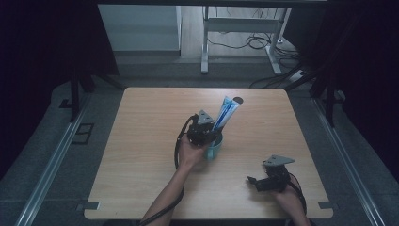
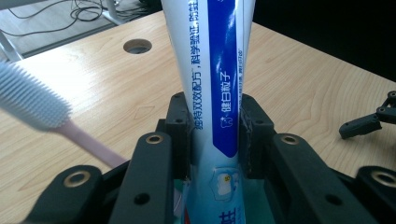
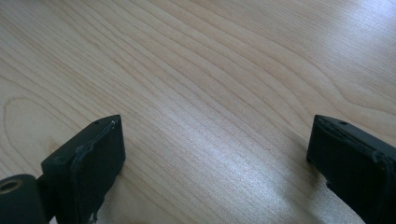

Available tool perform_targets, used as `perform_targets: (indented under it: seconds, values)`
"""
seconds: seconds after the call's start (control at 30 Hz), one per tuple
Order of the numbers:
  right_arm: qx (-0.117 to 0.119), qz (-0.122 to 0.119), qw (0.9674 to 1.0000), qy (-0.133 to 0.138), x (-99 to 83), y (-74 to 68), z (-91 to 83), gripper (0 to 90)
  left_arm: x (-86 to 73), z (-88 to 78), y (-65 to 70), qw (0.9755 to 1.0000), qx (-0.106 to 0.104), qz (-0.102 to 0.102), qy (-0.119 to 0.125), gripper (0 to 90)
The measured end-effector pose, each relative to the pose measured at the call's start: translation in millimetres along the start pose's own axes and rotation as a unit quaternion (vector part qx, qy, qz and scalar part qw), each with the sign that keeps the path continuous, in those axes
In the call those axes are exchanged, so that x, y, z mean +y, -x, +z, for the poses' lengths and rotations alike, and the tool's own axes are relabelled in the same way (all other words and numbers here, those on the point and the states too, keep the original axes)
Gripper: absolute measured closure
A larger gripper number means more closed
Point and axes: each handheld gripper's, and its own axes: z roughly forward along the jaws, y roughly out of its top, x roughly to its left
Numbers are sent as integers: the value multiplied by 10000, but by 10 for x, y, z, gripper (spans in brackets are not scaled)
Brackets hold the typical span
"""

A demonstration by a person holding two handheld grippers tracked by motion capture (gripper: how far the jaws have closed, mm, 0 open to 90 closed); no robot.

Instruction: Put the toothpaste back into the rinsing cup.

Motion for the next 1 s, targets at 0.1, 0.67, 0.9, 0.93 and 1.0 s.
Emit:
perform_targets:
  seconds: [0.1, 0.67, 0.9, 0.93, 1.0]
  values:
    - [0, -1, 10000, 0, 0, 0, 0, 41, -6, -3, 3, 10000, 21, 26, -41, 693]
    - [-2, -9, 10000, 5, 0, 1, 0, 41, -43, -31, 10, 9996, 86, 77, -242, 686]
    - [1, -3, 10000, 0, 0, 0, 0, 41, -61, -40, 36, 9992, 110, 185, -339, 685]
    - [1, -4, 10000, -1, 0, 0, 0, 41, -65, -42, 38, 9991, 114, 212, -355, 684]
    - [1, -3, 10000, 0, 0, 0, 0, 41, -77, -42, 44, 9990, 122, 222, -373, 684]
